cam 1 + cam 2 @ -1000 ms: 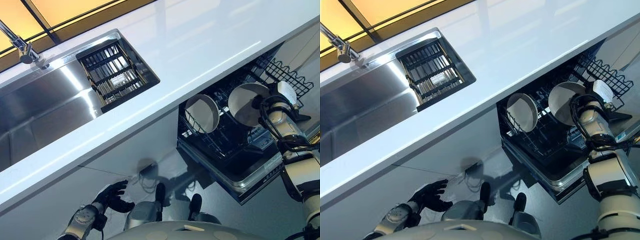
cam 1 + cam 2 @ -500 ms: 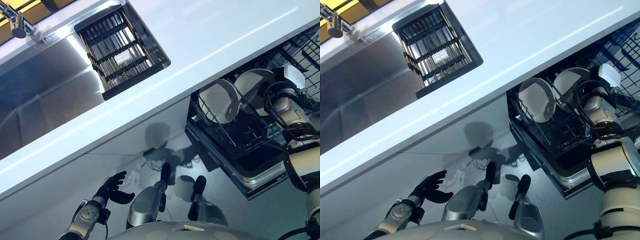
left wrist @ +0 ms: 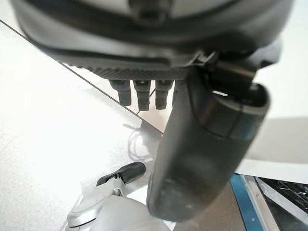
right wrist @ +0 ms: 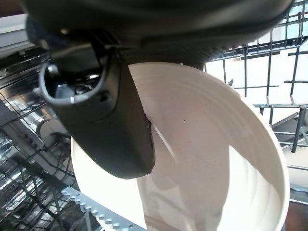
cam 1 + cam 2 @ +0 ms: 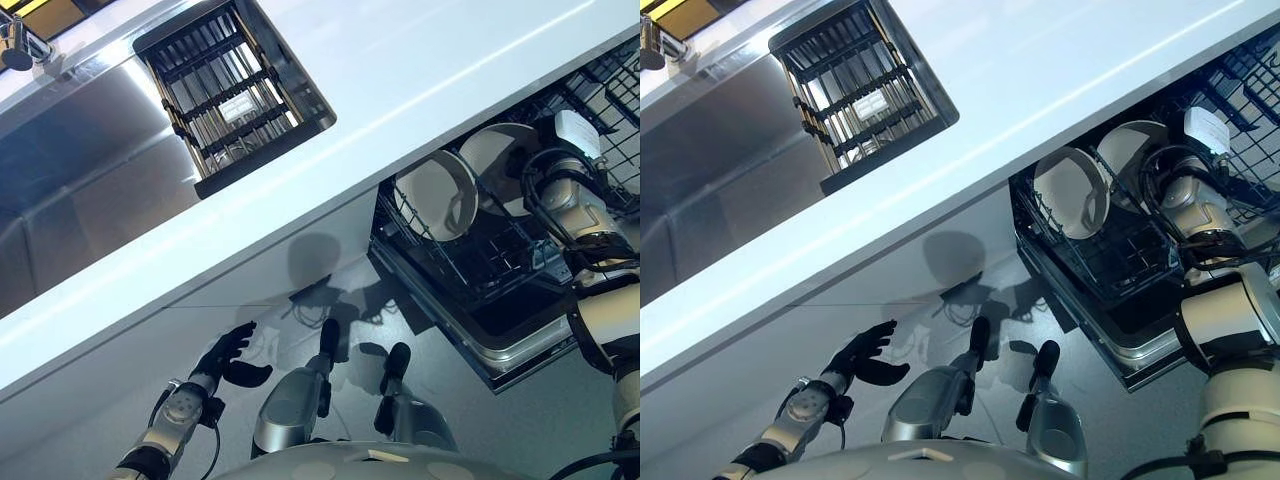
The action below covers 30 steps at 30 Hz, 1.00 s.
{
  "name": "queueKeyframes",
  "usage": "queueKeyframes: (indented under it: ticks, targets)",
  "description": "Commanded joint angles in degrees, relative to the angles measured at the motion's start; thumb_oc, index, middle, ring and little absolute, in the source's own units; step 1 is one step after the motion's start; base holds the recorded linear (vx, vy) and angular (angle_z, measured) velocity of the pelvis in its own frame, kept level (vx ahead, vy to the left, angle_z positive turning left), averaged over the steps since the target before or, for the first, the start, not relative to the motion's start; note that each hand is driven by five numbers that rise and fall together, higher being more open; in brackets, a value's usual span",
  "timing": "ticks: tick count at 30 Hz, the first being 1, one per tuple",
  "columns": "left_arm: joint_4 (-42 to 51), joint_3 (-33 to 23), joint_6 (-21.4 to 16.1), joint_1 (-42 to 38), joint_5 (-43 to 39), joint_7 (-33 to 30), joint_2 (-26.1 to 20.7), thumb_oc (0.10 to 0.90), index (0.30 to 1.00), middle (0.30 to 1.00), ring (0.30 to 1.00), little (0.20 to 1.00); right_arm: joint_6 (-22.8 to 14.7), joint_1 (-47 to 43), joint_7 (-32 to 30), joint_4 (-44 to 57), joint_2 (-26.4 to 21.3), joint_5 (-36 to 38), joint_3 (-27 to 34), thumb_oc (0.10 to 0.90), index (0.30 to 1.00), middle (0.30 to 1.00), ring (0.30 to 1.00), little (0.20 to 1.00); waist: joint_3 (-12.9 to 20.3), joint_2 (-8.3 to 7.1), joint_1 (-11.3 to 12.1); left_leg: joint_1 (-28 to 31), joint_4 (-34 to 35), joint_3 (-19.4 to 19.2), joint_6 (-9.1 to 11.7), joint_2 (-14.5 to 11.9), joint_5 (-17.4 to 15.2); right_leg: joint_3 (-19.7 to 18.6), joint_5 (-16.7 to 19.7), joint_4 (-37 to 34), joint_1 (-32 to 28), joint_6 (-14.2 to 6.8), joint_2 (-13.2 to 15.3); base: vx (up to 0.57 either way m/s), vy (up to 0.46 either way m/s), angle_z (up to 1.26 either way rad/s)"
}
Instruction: Pick up plates and place into dishwasher.
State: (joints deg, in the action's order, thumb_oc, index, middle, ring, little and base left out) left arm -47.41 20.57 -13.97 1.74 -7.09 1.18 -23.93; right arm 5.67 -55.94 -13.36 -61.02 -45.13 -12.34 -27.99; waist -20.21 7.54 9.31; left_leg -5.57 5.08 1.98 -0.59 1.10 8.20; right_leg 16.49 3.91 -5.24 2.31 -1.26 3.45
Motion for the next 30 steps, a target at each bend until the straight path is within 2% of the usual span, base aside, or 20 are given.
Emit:
queueKeyframes:
  ticks: [1,11,19,30]
  targets:
    - [1.38,2.99,-2.29,0.96,0.53,-2.63,-2.42,0.800,0.900,0.900,0.900,0.900,-2.74,-3.96,-0.05,3.74,-0.47,2.50,-4.16,0.800,0.900,0.900,0.900,0.900,0.92,-2.05,1.21,0.71,-0.27,-1.28,2.43,0.22,-4.00,1.39,-0.77,4.22,0.68,-3.75,4.53,0.00,0.000,0.00]
    - [1.38,2.56,-2.04,1.29,1.25,-3.32,-1.66,0.800,0.900,0.900,0.900,0.900,-3.68,-0.63,-1.86,6.62,0.94,7.82,1.26,0.800,0.900,0.900,0.900,0.900,2.08,-3.00,-0.03,2.50,-0.12,-2.30,2.38,0.09,-4.65,0.34,-0.07,3.20,-0.63,-4.22,4.43,0.00,0.000,0.00]
    - [1.05,1.45,-1.96,2.18,1.53,-5.16,-0.89,0.800,0.900,0.900,0.900,0.900,-4.02,2.77,-3.51,12.45,-0.73,11.45,4.79,0.800,0.900,0.900,0.900,0.900,3.99,-4.42,-1.35,4.26,-0.11,-3.25,2.41,-0.21,-5.46,-0.97,0.11,2.40,-2.16,-4.49,4.07,0.03,0.011,-0.01]
    - [-1.24,0.09,-1.57,2.96,2.66,-5.52,-0.10,0.800,0.900,0.900,0.900,0.900,-5.12,6.61,-7.47,18.27,-4.01,11.32,8.68,0.800,0.900,0.900,0.900,0.900,6.44,-6.07,-2.94,6.00,-0.08,-4.04,2.39,-0.41,-6.29,-2.09,0.29,1.31,-3.83,-4.85,3.56,0.00,0.000,-0.04]
